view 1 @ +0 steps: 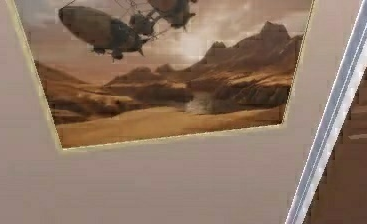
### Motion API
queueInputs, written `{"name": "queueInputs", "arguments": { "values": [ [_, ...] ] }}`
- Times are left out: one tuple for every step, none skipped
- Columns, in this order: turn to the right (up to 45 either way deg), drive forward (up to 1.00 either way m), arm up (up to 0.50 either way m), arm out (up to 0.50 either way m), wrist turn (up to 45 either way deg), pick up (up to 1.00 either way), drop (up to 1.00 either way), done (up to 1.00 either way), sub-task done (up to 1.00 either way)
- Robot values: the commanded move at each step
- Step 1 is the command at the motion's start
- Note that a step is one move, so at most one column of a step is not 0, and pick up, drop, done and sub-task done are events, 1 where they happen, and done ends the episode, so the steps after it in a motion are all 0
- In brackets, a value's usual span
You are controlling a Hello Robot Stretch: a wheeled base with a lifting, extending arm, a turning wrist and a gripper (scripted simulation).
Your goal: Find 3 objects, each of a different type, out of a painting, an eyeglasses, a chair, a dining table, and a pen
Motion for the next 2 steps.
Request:
{"name": "queueInputs", "arguments": {
  "values": [
    [45.0, 0.0, 0.0, 0.0, 0.0, 0.0, 0.0, 0.0, 0.0],
    [45.0, 0.0, 0.0, 0.0, 0.0, 0.0, 0.0, 0.0, 0.0]
  ]
}}
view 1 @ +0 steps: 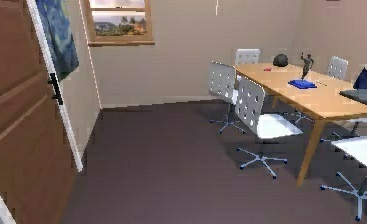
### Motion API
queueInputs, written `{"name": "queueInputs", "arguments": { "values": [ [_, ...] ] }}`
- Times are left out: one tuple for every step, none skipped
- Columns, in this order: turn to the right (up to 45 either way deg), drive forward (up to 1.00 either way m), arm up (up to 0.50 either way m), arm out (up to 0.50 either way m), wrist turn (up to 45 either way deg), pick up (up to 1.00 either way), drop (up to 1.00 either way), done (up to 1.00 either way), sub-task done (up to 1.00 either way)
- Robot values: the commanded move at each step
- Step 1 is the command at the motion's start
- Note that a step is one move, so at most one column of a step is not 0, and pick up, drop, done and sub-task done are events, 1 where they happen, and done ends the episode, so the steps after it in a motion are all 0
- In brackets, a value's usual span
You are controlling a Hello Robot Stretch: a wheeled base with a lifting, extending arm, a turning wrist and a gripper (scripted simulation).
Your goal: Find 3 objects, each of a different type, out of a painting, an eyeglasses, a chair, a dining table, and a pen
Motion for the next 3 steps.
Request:
{"name": "queueInputs", "arguments": {
  "values": [
    [18.0, 0.0, 0.0, 0.0, 0.0, 0.0, 0.0, 0.0, 0.0],
    [0.0, 0.85, 0.0, 0.0, 0.0, 0.0, 0.0, 0.0, 0.0],
    [12.0, 0.0, 0.0, 0.0, 0.0, 0.0, 0.0, 0.0, 0.0]
  ]
}}
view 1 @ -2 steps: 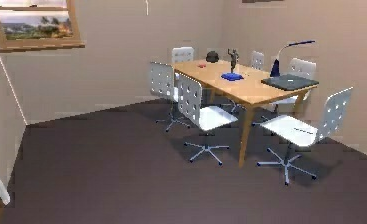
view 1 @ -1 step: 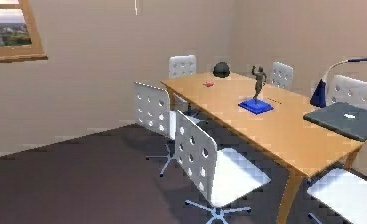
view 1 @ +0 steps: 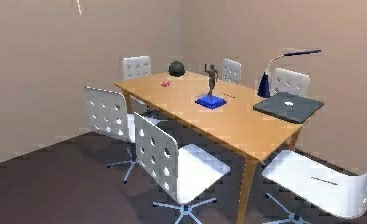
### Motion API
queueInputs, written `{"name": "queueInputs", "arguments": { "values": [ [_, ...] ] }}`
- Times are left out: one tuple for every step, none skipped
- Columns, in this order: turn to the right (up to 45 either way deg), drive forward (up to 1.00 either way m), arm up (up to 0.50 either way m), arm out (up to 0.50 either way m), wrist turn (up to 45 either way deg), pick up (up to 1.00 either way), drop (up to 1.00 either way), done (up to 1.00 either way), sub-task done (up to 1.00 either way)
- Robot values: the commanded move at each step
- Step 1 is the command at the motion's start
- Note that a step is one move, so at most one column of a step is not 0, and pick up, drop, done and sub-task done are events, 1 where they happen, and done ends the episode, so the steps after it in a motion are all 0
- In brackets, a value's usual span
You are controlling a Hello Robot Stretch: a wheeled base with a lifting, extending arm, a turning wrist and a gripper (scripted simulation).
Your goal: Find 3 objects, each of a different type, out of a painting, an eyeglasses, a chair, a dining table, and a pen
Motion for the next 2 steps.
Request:
{"name": "queueInputs", "arguments": {
  "values": [
    [0.0, 0.0, 0.0, 0.0, 0.0, 0.0, 0.0, 0.0, 1.0],
    [45.0, 0.0, 0.0, 0.0, 0.0, 0.0, 0.0, 0.0, 0.0]
  ]
}}
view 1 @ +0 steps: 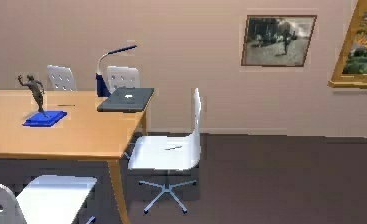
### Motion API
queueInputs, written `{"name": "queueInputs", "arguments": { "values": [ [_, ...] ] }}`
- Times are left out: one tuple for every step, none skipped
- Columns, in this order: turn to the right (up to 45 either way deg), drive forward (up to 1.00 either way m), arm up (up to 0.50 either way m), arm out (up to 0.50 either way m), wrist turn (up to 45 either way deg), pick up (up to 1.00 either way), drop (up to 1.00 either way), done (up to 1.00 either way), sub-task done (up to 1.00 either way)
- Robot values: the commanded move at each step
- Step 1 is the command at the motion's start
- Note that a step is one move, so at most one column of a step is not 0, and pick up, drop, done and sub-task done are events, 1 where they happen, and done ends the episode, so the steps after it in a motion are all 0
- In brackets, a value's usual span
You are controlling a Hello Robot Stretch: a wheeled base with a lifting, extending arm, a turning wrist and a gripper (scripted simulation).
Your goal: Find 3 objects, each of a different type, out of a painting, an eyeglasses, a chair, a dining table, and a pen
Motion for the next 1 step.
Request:
{"name": "queueInputs", "arguments": {
  "values": [
    [0.0, 0.3, 0.0, 0.0, 0.0, 0.0, 0.0, 0.0, 0.0]
  ]
}}
